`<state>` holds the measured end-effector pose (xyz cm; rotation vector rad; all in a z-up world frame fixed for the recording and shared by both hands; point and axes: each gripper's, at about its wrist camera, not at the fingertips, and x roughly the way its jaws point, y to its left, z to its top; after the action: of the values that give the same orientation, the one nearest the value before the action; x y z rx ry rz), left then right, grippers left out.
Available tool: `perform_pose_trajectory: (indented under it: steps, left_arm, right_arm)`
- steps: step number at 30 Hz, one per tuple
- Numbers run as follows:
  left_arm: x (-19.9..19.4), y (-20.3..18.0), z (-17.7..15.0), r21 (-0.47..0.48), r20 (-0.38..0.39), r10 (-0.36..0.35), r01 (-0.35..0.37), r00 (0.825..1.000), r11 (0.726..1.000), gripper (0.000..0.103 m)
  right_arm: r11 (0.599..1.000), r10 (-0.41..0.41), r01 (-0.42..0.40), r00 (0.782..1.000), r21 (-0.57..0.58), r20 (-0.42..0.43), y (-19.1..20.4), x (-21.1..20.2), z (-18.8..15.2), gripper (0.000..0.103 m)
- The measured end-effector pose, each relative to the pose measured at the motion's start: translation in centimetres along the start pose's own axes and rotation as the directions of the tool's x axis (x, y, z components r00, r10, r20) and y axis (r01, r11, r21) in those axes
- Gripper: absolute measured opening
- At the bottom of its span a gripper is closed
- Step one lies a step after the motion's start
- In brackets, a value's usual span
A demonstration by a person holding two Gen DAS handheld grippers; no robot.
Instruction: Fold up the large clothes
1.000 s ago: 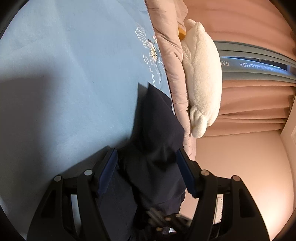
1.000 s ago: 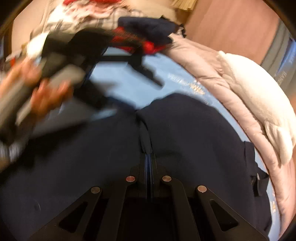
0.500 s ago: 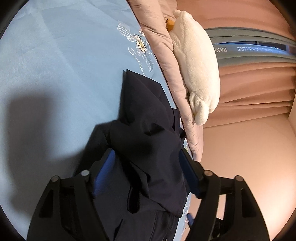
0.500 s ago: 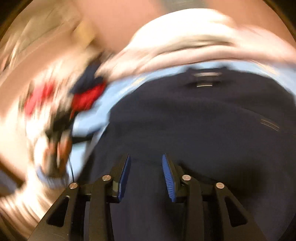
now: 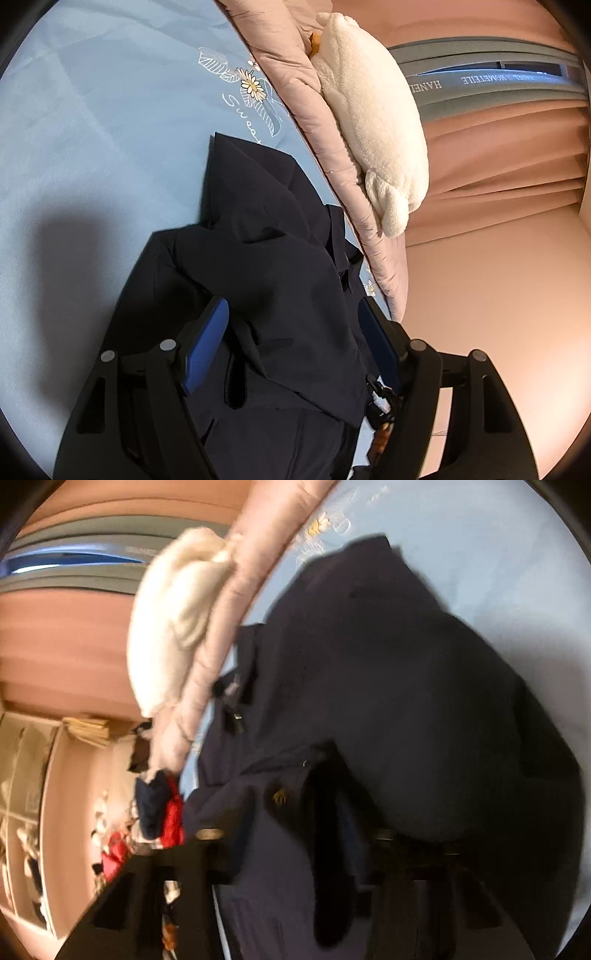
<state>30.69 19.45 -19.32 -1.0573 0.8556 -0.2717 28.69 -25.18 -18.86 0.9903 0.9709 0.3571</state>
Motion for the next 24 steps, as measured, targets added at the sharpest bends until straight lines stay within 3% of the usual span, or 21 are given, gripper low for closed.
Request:
perform_pose_trajectory:
  steps: [1,5,8,9,11,15,19,20,22,24]
  left_arm:
    - [0.1,0.0,0.2,0.003,0.006,0.006,-0.006,1.0,1.0,0.073]
    - [1.1,0.9,1.2,-0.041,0.02,0.013,-0.012,1.0,0.999,0.073]
    - [2.1,1.5,1.7,-0.08,0.013,0.006,-0.005,1.0,0.997,0.073]
    - [2.2,1.6,1.8,-0.084,0.015,0.01,-0.008,1.0,0.996,0.073]
    - [2.6,2.1,1.9,-0.098,0.017,0.019,-0.017,1.0,0.995,0.073]
    - [3.0,3.4,2.6,-0.115,0.015,0.056,-0.054,0.998,0.992,0.073]
    - [2.4,3.3,3.2,-0.113,0.015,0.098,-0.096,0.995,0.989,0.073]
    - [2.2,2.8,3.2,-0.091,0.019,0.112,-0.11,0.994,0.99,0.073]
    - [2.0,1.2,3.2,-0.032,0.015,0.129,-0.128,0.992,0.991,0.073]
    - [2.4,-0.5,3.1,0.031,-0.001,0.112,-0.112,0.994,0.993,0.073]
  right_arm:
    - [1.0,-0.013,0.013,1.0,-0.02,-0.003,0.6,0.2,0.0,0.011]
    - [0.966,-0.117,0.124,0.992,-0.226,0.044,6.7,0.8,2.0,0.009]
    - [0.905,-0.004,0.065,0.989,-0.421,0.146,13.9,-0.6,3.2,0.009]
    - [0.864,0.06,0.045,0.98,-0.502,0.191,16.0,-1.7,3.0,0.009]
    - [0.82,0.133,0.007,0.97,-0.572,0.202,17.2,-2.7,2.4,0.009]
    - [0.833,-0.028,0.085,0.993,-0.546,0.113,11.6,-1.0,0.0,0.009]
    - [0.866,-0.149,0.119,0.989,-0.486,-0.023,4.4,1.2,-2.6,0.009]
    - [0.873,-0.164,0.131,0.986,-0.47,-0.029,3.3,1.5,-2.6,0.009]
    - [0.915,-0.106,0.088,0.994,-0.393,-0.024,2.4,1.2,-1.4,0.009]
    - [0.931,-0.064,0.07,0.998,-0.358,0.027,3.2,0.5,0.4,0.009]
